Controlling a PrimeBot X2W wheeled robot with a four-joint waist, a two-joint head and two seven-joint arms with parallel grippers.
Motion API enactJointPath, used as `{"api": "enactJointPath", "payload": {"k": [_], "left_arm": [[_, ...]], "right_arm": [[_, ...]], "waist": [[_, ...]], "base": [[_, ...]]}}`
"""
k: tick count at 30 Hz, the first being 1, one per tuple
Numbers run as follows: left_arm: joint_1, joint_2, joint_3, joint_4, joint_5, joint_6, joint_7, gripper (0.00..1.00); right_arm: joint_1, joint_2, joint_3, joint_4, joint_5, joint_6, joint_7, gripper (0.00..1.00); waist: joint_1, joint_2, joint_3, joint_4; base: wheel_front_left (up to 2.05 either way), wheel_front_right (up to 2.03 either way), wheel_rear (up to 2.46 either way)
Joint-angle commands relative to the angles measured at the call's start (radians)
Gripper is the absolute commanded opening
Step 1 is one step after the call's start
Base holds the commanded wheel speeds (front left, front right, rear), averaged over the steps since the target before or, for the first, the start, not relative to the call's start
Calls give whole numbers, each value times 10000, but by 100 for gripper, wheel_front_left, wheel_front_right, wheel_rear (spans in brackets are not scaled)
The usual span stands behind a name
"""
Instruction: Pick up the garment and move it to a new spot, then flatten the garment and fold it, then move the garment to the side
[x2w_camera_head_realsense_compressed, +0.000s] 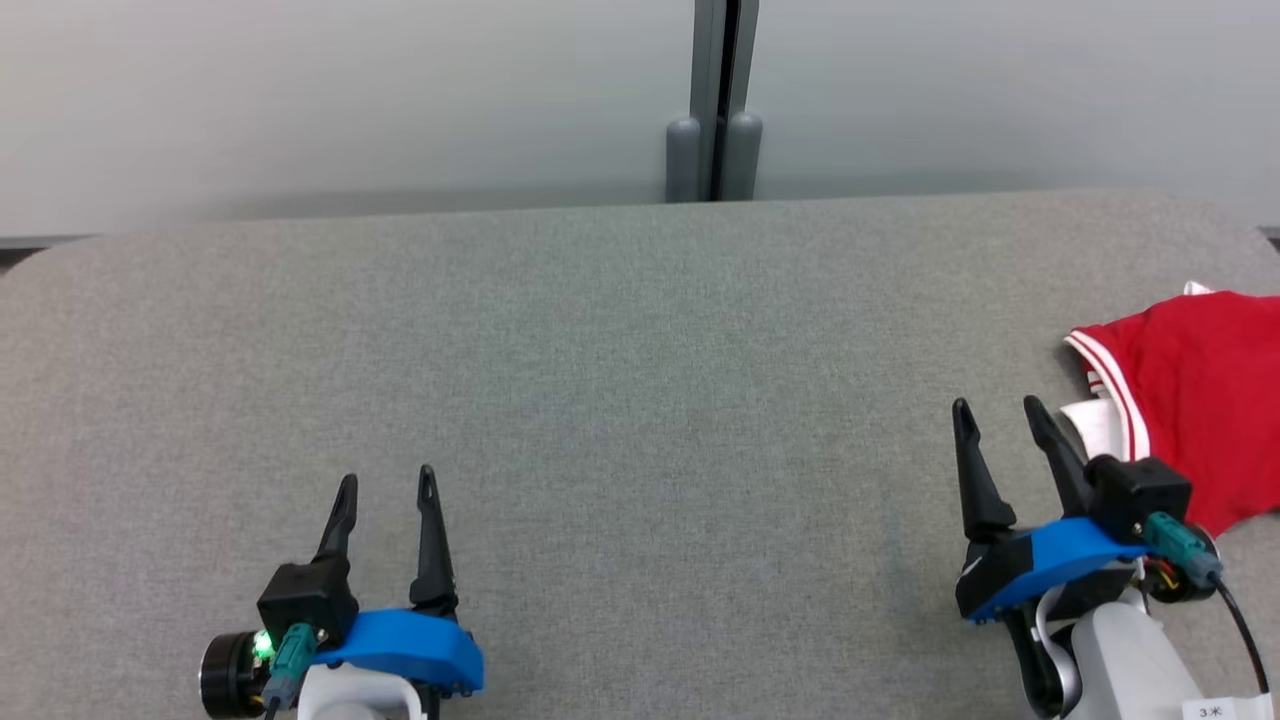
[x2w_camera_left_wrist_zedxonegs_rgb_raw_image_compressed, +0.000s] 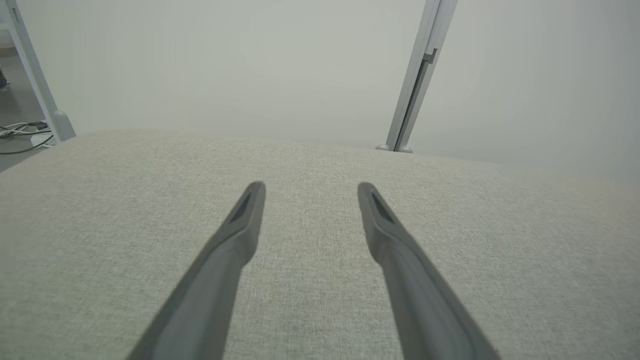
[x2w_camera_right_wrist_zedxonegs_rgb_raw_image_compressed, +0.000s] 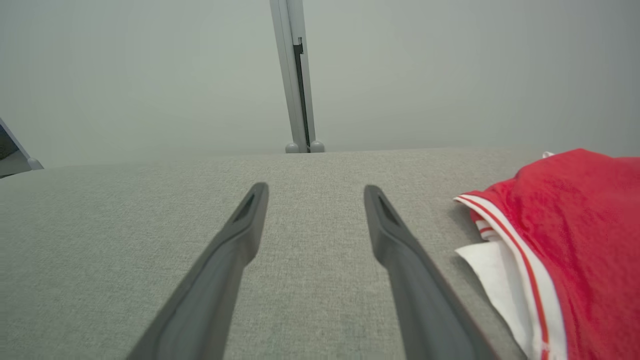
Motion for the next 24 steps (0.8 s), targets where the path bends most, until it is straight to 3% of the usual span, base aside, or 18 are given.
{"api": "enactJointPath", "payload": {"k": [1, 7, 23, 24], "left_arm": [[69, -6, 26, 10, -18, -5, -24, 100], [509, -4, 298, 39, -115, -136, -24, 100], [809, -4, 549, 107, -111, -297, -24, 100], [766, 0, 495, 100, -122, -289, 1, 0]], "right_arm": [[191, -13, 16, 41, 77, 0, -26, 100], [680, -12, 248, 185, 265, 0, -26, 100], [824, -11, 421, 241, 371, 0, -26, 100], [738, 0, 412, 255, 362, 0, 0, 0]], "waist": [[2, 1, -134, -82], [2, 1, -745, -77], [2, 1, -1023, -63], [2, -1, -1026, -64]], "base": [[0, 0, 0], [0, 0, 0], [0, 0, 0], [0, 0, 0]]}}
